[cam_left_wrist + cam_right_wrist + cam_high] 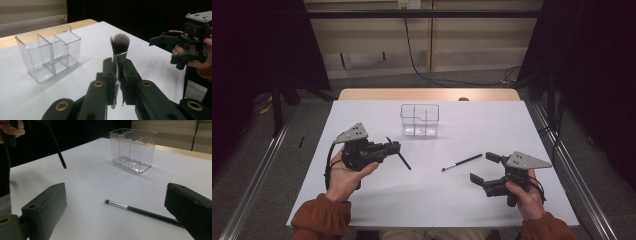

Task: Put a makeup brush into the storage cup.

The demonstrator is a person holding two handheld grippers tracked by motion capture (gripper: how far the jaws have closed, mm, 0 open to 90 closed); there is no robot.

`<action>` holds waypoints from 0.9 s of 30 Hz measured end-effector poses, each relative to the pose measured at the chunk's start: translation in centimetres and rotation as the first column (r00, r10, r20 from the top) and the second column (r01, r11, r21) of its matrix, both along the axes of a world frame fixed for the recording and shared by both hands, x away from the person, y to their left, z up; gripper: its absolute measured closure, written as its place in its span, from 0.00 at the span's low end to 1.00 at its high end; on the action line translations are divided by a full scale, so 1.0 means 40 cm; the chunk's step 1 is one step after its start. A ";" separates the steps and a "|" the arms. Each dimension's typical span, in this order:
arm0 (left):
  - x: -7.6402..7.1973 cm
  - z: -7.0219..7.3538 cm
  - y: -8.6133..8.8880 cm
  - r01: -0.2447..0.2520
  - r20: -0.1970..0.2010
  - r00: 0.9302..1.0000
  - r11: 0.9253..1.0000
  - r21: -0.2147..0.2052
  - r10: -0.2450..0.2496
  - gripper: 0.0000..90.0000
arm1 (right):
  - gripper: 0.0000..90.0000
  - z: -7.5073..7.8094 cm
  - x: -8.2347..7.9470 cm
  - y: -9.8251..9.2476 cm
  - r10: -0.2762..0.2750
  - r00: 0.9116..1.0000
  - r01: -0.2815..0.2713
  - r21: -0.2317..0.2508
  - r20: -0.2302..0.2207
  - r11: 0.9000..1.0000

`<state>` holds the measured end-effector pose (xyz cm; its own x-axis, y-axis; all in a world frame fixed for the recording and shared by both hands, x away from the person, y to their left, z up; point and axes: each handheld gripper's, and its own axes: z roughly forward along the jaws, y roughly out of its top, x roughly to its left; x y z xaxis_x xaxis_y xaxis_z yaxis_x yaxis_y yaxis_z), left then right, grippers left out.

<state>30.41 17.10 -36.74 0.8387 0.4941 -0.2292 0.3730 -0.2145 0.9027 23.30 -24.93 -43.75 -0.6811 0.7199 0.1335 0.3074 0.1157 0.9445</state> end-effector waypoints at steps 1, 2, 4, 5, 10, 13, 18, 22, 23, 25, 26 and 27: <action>0.002 0.001 0.004 -0.003 -0.001 1.000 1.000 0.003 0.003 0.93 | 0.04 -0.002 -0.002 -0.002 -0.005 1.000 0.005 0.003 0.004 1.000; 0.003 0.003 0.008 -0.003 -0.002 1.000 1.000 0.007 0.003 0.93 | 0.03 -0.003 -0.003 -0.005 -0.005 1.000 0.005 0.009 0.002 1.000; 0.007 0.005 0.015 -0.010 -0.003 1.000 1.000 0.024 0.010 0.93 | 0.03 -0.005 -0.007 -0.010 -0.017 1.000 0.017 0.007 0.005 1.000; 0.008 0.005 0.019 -0.012 -0.007 1.000 1.000 0.027 0.012 0.93 | 0.03 -0.006 -0.009 -0.013 -0.022 1.000 0.022 0.012 0.012 1.000; 0.017 0.007 0.033 -0.014 -0.024 1.000 0.999 0.039 0.015 0.93 | 0.02 -0.013 -0.022 -0.027 -0.050 0.998 0.050 0.016 0.035 0.999; 0.020 0.011 0.037 -0.010 -0.026 1.000 0.999 0.053 0.011 0.93 | 0.02 -0.016 -0.031 -0.033 -0.056 0.998 0.055 0.020 0.038 0.998; 0.027 0.021 0.038 -0.025 -0.016 1.000 0.995 0.092 0.027 0.93 | 0.01 -0.019 -0.035 -0.044 -0.077 0.996 0.075 0.042 0.050 0.996; 0.044 0.024 0.035 -0.022 -0.029 0.999 0.994 0.111 0.025 0.93 | 0.01 -0.024 -0.036 -0.043 -0.072 0.996 0.070 0.045 0.051 0.997; 0.050 0.026 0.036 -0.023 -0.027 0.999 0.993 0.113 0.026 0.93 | 0.01 -0.024 -0.036 -0.041 -0.069 0.996 0.067 0.043 0.050 0.997; 0.060 0.030 0.035 -0.029 -0.026 0.999 0.993 0.112 0.032 0.93 | 0.01 -0.025 -0.037 -0.040 -0.064 0.997 0.062 0.040 0.053 0.997; 0.065 0.034 0.034 -0.031 -0.026 0.999 0.993 0.112 0.035 0.93 | 0.01 -0.026 -0.037 -0.040 -0.063 0.997 0.061 0.040 0.052 0.997; 0.069 0.036 0.033 -0.030 -0.023 0.999 0.993 0.111 0.033 0.93 | 0.01 -0.026 -0.037 -0.040 -0.064 0.997 0.062 0.043 0.052 0.997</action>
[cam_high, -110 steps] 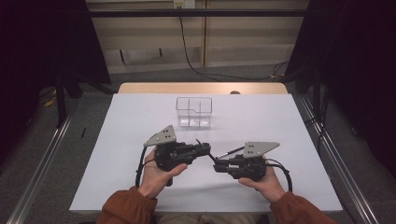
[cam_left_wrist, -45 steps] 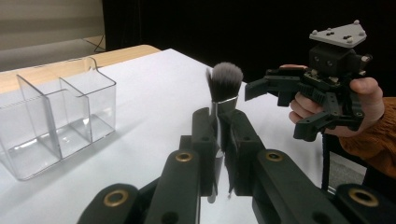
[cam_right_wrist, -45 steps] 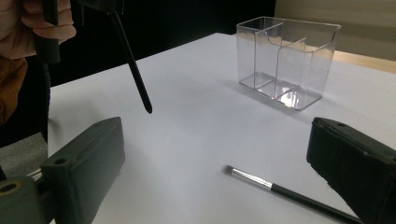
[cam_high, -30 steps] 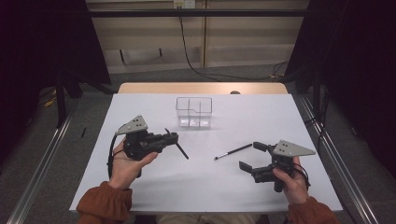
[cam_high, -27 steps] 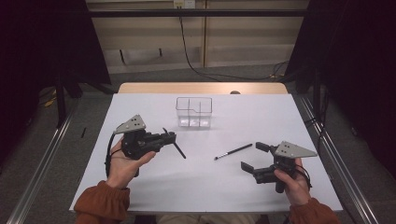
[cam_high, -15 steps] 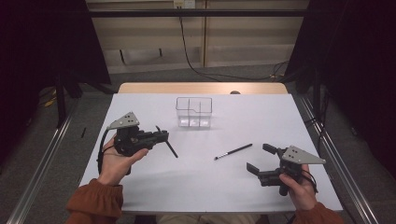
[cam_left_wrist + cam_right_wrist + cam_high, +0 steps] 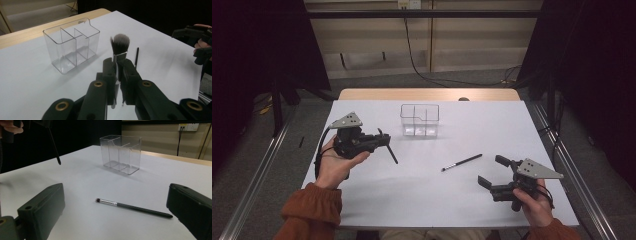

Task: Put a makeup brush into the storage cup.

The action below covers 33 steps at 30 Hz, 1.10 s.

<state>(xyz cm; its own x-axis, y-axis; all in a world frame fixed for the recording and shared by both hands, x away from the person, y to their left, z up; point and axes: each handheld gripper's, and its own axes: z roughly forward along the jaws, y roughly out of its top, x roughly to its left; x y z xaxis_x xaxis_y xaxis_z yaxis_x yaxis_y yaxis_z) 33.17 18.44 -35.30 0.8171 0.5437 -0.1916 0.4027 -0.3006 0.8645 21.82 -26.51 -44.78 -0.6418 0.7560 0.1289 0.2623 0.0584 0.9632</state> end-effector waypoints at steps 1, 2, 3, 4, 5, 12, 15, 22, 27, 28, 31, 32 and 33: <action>0.004 0.003 -0.002 -0.002 0.003 1.000 1.000 0.003 0.002 0.93 | 0.01 0.000 0.000 0.000 0.000 1.000 0.000 -0.001 0.001 1.000; 0.009 0.007 -0.003 -0.004 0.006 1.000 1.000 0.005 0.004 0.93 | 0.00 0.000 0.000 0.000 -0.001 1.000 0.001 -0.002 0.003 1.000; 0.014 0.011 -0.004 -0.006 0.008 1.000 1.000 0.010 0.006 0.93 | 0.00 0.000 0.001 0.000 -0.006 1.000 0.006 -0.002 0.001 1.000; 0.019 0.015 -0.005 -0.009 0.009 1.000 1.000 0.004 0.009 0.93 | 0.00 0.000 0.001 0.000 -0.008 1.000 0.008 0.000 0.002 1.000; 0.024 0.018 -0.005 -0.013 0.010 1.000 1.000 0.006 0.013 0.93 | 0.00 0.001 0.001 0.000 -0.008 1.000 0.008 0.003 0.001 1.000; 0.063 0.033 -0.010 -0.039 0.023 0.999 0.999 0.006 0.039 0.93 | 0.00 0.000 0.002 0.000 -0.006 1.000 0.006 0.007 0.001 1.000; 0.076 0.036 -0.013 -0.051 0.028 0.998 0.999 -0.011 0.051 0.93 | 0.00 0.000 0.003 0.000 -0.005 1.000 0.005 0.009 0.001 1.000; 0.096 0.039 -0.016 -0.059 0.061 0.996 0.998 -0.028 0.061 0.93 | 0.00 0.000 0.002 0.001 -0.005 1.000 0.005 0.009 0.002 1.000; 0.112 0.041 -0.024 -0.071 0.071 0.995 0.997 -0.035 0.074 0.93 | 0.00 0.000 0.004 0.000 -0.009 1.000 0.009 0.013 0.004 1.000; 0.114 0.043 -0.027 -0.073 0.075 0.994 0.997 -0.037 0.075 0.93 | 0.00 0.000 0.004 -0.001 -0.009 1.000 0.009 0.015 0.006 1.000; 0.123 0.051 -0.033 -0.077 0.082 0.993 0.996 -0.039 0.079 0.93 | 0.00 0.001 0.004 -0.001 -0.008 1.000 0.008 0.014 0.009 1.000; 0.126 0.054 -0.035 -0.079 0.081 0.993 0.996 -0.042 0.082 0.93 | 0.00 0.001 0.004 -0.001 -0.008 1.000 0.008 0.015 0.010 1.000; 0.130 0.058 -0.036 -0.082 0.086 0.993 0.996 -0.041 0.085 0.93 | 0.00 0.001 0.004 -0.001 -0.008 1.000 0.008 0.015 0.010 1.000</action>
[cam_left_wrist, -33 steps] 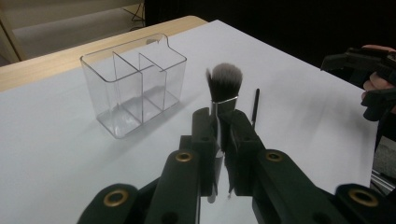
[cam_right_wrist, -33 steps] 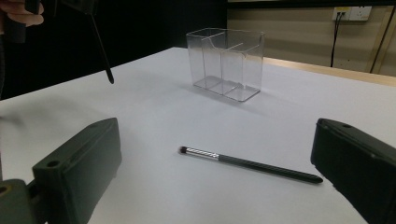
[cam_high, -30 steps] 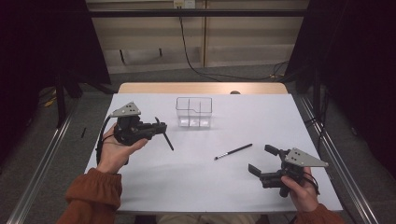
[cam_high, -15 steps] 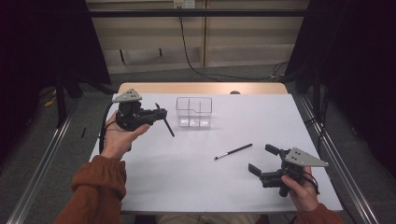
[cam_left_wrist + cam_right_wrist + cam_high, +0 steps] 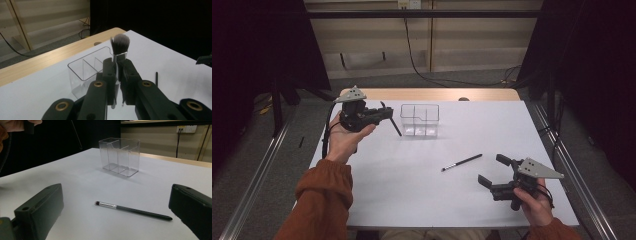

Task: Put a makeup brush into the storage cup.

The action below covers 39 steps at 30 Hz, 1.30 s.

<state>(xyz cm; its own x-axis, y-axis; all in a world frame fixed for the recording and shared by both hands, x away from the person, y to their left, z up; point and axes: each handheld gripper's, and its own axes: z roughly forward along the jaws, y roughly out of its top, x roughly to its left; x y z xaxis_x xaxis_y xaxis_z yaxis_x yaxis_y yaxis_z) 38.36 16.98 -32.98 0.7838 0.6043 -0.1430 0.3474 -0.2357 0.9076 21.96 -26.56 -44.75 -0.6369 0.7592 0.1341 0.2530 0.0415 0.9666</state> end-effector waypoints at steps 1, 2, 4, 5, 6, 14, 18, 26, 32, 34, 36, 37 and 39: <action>0.003 0.004 -0.001 -0.005 0.001 1.000 1.000 -0.002 0.005 0.93 | 0.00 0.000 0.000 0.000 0.000 1.000 0.000 0.000 0.000 1.000; 0.007 0.008 -0.002 -0.006 0.002 1.000 1.000 -0.005 0.006 0.93 | 0.00 0.000 0.000 0.000 0.001 1.000 -0.001 -0.001 0.000 1.000; 0.014 0.014 -0.005 -0.011 0.007 1.000 1.000 -0.001 0.011 0.93 | 0.00 0.000 0.000 0.000 0.001 1.000 -0.001 0.001 -0.001 1.000; 0.016 0.016 -0.007 -0.012 0.010 1.000 1.000 -0.003 0.012 0.93 | 0.00 0.000 0.000 0.000 0.001 1.000 -0.001 0.001 -0.001 1.000; 0.018 0.017 -0.009 -0.017 0.011 1.000 1.000 -0.005 0.017 0.93 | 0.00 -0.001 -0.001 0.000 0.002 1.000 -0.002 0.000 -0.002 1.000; 0.041 0.021 -0.027 -0.039 0.020 0.999 0.999 -0.019 0.039 0.93 | 0.00 -0.001 0.000 -0.003 -0.002 1.000 0.002 0.003 -0.006 1.000; 0.056 0.034 -0.034 -0.047 0.034 0.998 0.999 -0.019 0.048 0.93 | 0.00 -0.001 -0.002 -0.002 -0.002 1.000 0.002 0.000 -0.006 1.000; 0.079 0.043 -0.051 -0.062 0.042 0.997 0.998 -0.029 0.063 0.93 | 0.00 -0.003 -0.003 -0.003 -0.005 1.000 0.005 0.000 -0.008 1.000; 0.095 0.033 -0.063 -0.077 0.043 0.996 0.996 -0.038 0.079 0.93 | 0.00 -0.003 -0.005 -0.001 0.001 1.000 -0.001 -0.005 -0.002 1.000; 0.103 0.030 -0.067 -0.084 0.043 0.995 0.996 -0.032 0.085 0.93 | 0.00 -0.003 -0.005 -0.001 0.003 1.000 -0.003 -0.007 -0.002 1.000; 0.114 0.023 -0.073 -0.095 0.042 0.995 0.996 -0.001 0.095 0.93 | 0.00 -0.003 -0.005 -0.001 0.004 1.000 -0.004 -0.006 -0.004 1.000; 0.120 0.018 -0.075 -0.100 0.040 0.994 0.995 0.005 0.099 0.93 | 0.00 -0.003 -0.005 -0.001 0.005 1.000 -0.005 -0.007 -0.003 1.000; 0.129 0.010 -0.077 -0.111 0.032 0.993 0.994 0.005 0.111 0.93 | 0.00 -0.003 -0.005 -0.001 0.008 1.000 -0.008 -0.007 -0.002 1.000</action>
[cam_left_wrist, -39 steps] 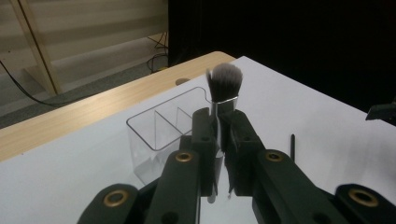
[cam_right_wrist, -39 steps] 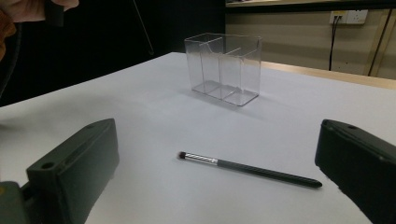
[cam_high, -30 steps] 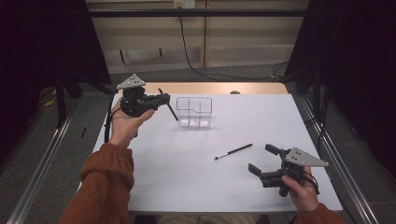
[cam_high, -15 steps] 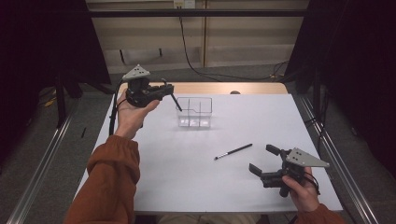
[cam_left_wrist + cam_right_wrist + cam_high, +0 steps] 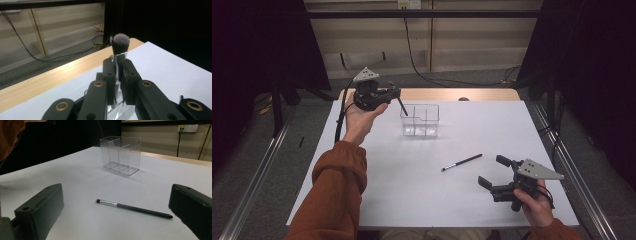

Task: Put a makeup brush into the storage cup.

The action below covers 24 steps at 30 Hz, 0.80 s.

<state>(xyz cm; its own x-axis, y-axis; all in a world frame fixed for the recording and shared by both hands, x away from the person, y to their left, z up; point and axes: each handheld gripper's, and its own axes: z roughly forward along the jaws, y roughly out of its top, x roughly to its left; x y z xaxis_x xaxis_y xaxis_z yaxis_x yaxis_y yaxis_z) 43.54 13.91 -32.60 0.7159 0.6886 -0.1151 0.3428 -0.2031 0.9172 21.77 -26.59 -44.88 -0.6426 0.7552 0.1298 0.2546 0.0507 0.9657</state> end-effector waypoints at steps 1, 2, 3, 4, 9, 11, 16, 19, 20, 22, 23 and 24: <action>0.004 -0.004 -0.002 -0.005 -0.002 1.000 1.000 0.002 0.005 0.93 | 0.00 0.000 0.000 0.000 0.001 1.000 -0.001 -0.002 0.001 1.000; 0.009 -0.008 -0.002 -0.011 -0.003 1.000 1.000 0.008 0.011 0.93 | 0.00 0.000 0.000 0.000 -0.001 1.000 0.001 -0.002 0.001 1.000; 0.012 -0.011 -0.002 -0.015 -0.005 1.000 1.000 0.010 0.015 0.93 | 0.00 0.000 0.000 0.000 -0.001 1.000 0.001 -0.001 0.001 1.000; 0.015 -0.013 -0.001 -0.018 -0.009 1.000 1.000 0.005 0.018 0.93 | 0.00 0.000 0.000 0.000 -0.001 1.000 0.001 0.000 0.001 1.000; 0.019 -0.024 -0.006 -0.028 -0.015 0.999 1.000 0.011 0.028 0.93 | 0.00 0.000 -0.001 -0.003 -0.003 1.000 0.003 0.001 -0.001 1.000; 0.022 -0.030 -0.008 -0.024 -0.020 1.000 1.000 0.012 0.024 0.93 | 0.00 0.000 -0.001 -0.002 -0.005 1.000 0.005 0.000 0.000 1.000; 0.025 -0.050 -0.017 -0.017 -0.028 0.999 0.999 0.030 0.018 0.93 | 0.00 0.000 -0.002 -0.002 -0.004 1.000 0.004 0.003 0.001 1.000; 0.026 -0.057 -0.019 -0.012 -0.034 0.999 0.999 0.031 0.013 0.93 | 0.00 0.000 -0.002 -0.003 -0.005 1.000 0.005 -0.001 0.002 1.000; 0.026 -0.057 -0.020 -0.012 -0.032 0.999 0.999 0.030 0.013 0.93 | 0.00 0.000 -0.002 -0.003 -0.006 1.000 0.006 -0.001 0.003 1.000; 0.026 -0.059 -0.021 -0.008 -0.034 0.999 0.999 0.034 0.009 0.93 | 0.00 0.000 -0.003 -0.003 -0.007 1.000 0.007 0.001 0.003 1.000; 0.026 -0.061 -0.022 -0.009 -0.034 0.999 0.999 0.039 0.010 0.93 | 0.00 0.000 -0.003 -0.004 -0.007 1.000 0.007 -0.002 0.004 1.000; 0.026 -0.064 -0.023 -0.009 -0.036 0.999 0.999 0.039 0.011 0.93 | 0.00 0.000 -0.003 -0.004 -0.006 1.000 0.006 -0.001 0.004 1.000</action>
<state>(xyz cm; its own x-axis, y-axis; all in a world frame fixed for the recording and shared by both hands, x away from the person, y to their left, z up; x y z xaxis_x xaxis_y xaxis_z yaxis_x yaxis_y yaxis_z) 44.59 12.98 -35.15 0.7049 0.7001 -0.1138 0.3781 -0.2351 0.8954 21.65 -26.73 -44.88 -0.6382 0.7595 0.1263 0.2514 0.0505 0.9666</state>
